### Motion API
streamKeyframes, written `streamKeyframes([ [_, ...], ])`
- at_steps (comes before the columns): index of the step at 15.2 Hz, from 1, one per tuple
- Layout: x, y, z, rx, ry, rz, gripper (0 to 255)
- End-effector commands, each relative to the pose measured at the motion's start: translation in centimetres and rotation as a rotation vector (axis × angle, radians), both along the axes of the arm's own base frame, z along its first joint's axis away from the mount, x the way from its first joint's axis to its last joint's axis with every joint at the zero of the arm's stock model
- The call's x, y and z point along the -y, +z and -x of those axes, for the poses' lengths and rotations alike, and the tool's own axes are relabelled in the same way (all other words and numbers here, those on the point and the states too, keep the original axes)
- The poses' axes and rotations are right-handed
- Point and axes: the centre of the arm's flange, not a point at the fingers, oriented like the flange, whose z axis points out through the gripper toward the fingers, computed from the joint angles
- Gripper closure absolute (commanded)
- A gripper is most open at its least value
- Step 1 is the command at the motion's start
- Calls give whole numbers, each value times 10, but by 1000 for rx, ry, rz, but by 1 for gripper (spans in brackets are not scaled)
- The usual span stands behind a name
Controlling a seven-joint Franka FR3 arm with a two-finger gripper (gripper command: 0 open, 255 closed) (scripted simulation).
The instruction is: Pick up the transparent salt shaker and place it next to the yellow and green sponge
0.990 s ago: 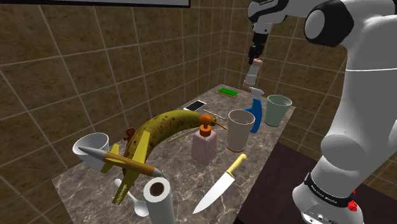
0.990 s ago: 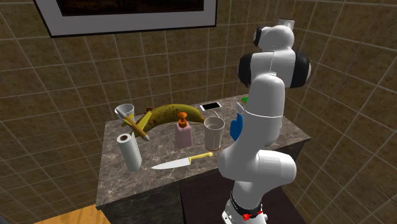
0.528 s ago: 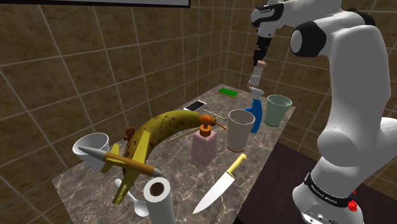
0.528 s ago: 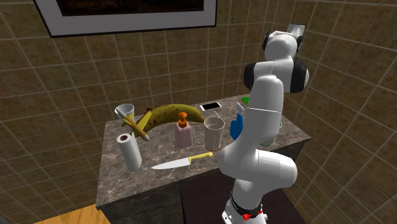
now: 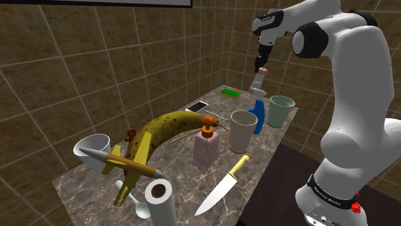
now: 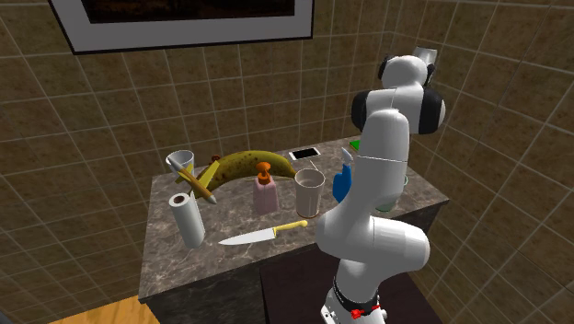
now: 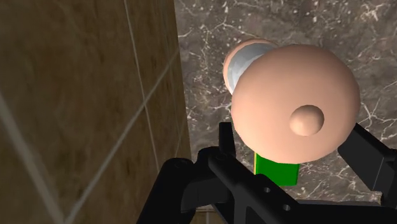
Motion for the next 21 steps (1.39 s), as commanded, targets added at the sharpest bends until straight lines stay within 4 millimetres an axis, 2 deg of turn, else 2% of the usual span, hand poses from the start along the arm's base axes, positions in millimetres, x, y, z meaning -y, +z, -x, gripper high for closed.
streamKeyframes([
  [1,1,-11,0,0,0,0,255],
  [6,1,-42,0,0,0,0,255],
  [14,1,-42,0,0,0,0,255],
  [15,1,-42,0,0,0,0,0],
  [20,1,-42,0,0,0,0,0],
  [21,1,-28,1,0,0,0,0],
])
